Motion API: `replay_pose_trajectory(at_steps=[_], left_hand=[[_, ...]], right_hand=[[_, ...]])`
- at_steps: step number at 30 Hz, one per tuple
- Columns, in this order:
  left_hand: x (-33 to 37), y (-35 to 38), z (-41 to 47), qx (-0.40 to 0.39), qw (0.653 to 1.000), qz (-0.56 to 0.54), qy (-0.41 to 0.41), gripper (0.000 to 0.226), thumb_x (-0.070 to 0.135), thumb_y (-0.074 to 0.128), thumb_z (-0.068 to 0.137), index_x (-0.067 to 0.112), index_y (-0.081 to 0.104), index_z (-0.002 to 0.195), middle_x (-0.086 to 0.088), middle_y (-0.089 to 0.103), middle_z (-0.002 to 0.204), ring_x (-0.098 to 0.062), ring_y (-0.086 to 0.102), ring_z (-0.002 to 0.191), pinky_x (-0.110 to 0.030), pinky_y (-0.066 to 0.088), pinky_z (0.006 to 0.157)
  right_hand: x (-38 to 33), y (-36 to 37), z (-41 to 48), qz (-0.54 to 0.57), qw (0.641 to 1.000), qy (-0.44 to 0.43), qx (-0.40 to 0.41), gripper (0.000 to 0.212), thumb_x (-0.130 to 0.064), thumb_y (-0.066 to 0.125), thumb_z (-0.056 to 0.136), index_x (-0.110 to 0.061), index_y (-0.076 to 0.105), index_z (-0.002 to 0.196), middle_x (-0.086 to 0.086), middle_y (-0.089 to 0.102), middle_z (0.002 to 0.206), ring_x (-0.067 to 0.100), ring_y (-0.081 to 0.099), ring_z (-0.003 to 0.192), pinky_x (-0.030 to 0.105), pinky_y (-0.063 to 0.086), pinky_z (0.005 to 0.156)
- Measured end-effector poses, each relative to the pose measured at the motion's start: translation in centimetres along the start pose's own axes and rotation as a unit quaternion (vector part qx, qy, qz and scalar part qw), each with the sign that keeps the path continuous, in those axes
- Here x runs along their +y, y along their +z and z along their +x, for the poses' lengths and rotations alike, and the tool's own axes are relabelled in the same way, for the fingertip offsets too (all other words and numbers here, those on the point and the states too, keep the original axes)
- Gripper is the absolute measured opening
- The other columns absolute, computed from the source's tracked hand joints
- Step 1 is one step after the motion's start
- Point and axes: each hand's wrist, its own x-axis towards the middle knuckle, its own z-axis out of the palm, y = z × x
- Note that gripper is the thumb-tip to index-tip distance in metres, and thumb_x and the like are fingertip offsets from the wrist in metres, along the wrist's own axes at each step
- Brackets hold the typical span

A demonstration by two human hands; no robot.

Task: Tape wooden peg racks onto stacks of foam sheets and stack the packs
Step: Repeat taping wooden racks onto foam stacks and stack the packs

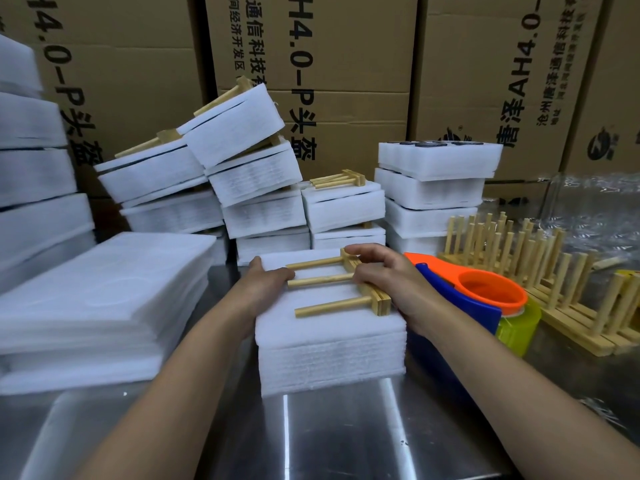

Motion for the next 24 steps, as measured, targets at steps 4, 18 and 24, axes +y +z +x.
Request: replay_pose_trajectory(at_steps=[4,18,24], left_hand=[[-0.1,-0.1,0.1,-0.005,1.0,0.006,0.01,0.029,0.028,0.056,0.092,0.023,0.038,0.115,0.014,0.04,0.076,-0.003,0.047,0.061,-0.009,0.034,0.029],[0.3,0.0,-0.3,-0.003,0.999,0.028,0.028,0.016,0.028,0.053,0.093,0.025,0.038,0.095,0.014,0.039,0.077,-0.002,0.044,0.063,-0.008,0.032,0.03],[0.2,0.0,-0.1,-0.004,0.999,0.042,0.019,0.016,0.029,0.053,0.092,0.022,0.041,0.1,0.011,0.042,0.078,-0.004,0.046,0.063,-0.009,0.033,0.029]], right_hand=[[-0.6,-0.7,-0.1,-0.246,0.945,-0.161,0.147,0.008,-0.031,0.06,0.088,-0.028,0.066,0.093,-0.008,0.051,0.099,0.007,0.05,0.086,0.023,0.04,0.075],[-2.7,-6.3,-2.8,-0.64,0.729,0.228,0.086,0.104,-0.067,0.071,0.065,-0.012,0.021,0.138,0.009,0.052,0.122,0.03,0.049,0.119,0.046,0.035,0.104],[-2.5,-6.8,-2.4,-0.577,0.79,0.183,0.101,0.095,-0.027,0.079,0.073,-0.01,0.015,0.141,0.006,0.056,0.093,0.027,0.058,0.089,0.033,0.05,0.068]])
